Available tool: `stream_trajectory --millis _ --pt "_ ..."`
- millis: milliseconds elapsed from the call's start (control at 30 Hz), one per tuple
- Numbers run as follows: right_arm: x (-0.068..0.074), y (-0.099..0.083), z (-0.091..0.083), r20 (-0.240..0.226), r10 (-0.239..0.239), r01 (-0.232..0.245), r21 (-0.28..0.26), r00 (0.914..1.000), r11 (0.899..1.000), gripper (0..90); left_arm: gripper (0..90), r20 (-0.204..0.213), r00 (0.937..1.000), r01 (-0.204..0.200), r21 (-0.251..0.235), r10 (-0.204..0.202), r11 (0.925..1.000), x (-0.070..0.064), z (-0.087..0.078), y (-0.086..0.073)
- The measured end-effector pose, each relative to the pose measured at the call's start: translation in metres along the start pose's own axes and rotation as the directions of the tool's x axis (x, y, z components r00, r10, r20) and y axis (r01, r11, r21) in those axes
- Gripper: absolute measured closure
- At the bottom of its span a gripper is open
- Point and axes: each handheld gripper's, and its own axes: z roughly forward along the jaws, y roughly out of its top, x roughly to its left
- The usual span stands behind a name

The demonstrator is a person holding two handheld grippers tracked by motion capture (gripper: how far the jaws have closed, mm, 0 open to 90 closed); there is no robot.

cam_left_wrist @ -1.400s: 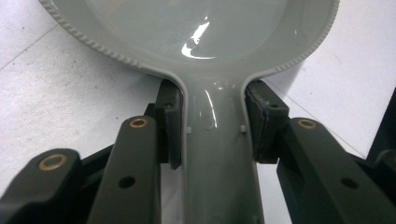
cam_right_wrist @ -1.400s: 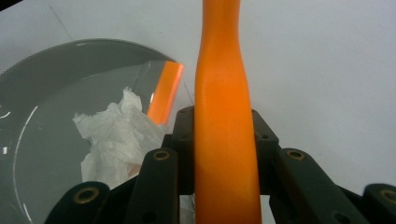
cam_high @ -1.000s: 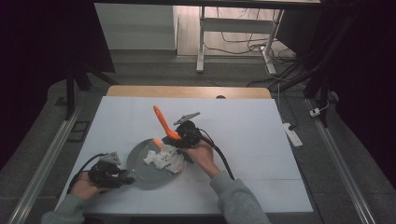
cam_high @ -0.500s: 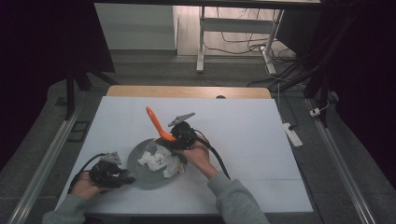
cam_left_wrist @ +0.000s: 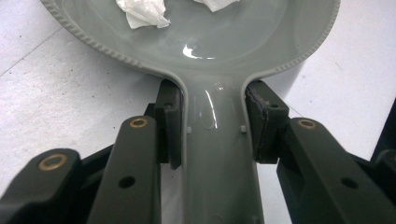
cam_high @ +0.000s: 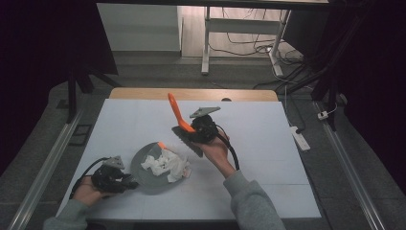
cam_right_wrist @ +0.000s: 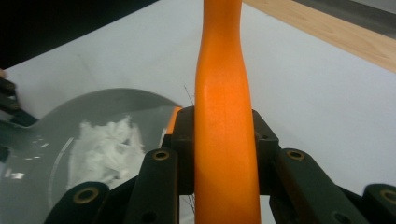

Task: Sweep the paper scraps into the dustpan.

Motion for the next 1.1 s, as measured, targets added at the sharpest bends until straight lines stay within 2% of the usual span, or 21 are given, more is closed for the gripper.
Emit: stream_trajectory --millis 200,400,700,1100 --pt "-0.015 -0.006 -0.005 0.05 0.032 -0.033 0.015 0.9983 0.999 70.2 61.7 -0.002 1.0 -0.001 0.0 0.001 1.0 0.0 0.0 0.0" --pt "-0.022 -0.012 0.012 0.074 0.042 -0.047 0.066 0.9964 0.997 70.2 61.7 -0.001 1.0 -0.002 0.0 0.002 1.0 0.0 0.0 0.0" --pt "-0.01 -0.018 0.04 0.044 0.036 -0.041 0.123 0.9984 0.992 70.2 61.7 -0.003 1.0 -0.001 -0.001 0.001 1.0 0.0 0.0 0.0" --pt "0.002 -0.015 0.051 0.02 0.029 -0.032 0.14 0.9994 0.99 70.3 61.7 -0.005 1.0 -0.002 0.0 0.002 1.0 -0.001 0.0 0.0"
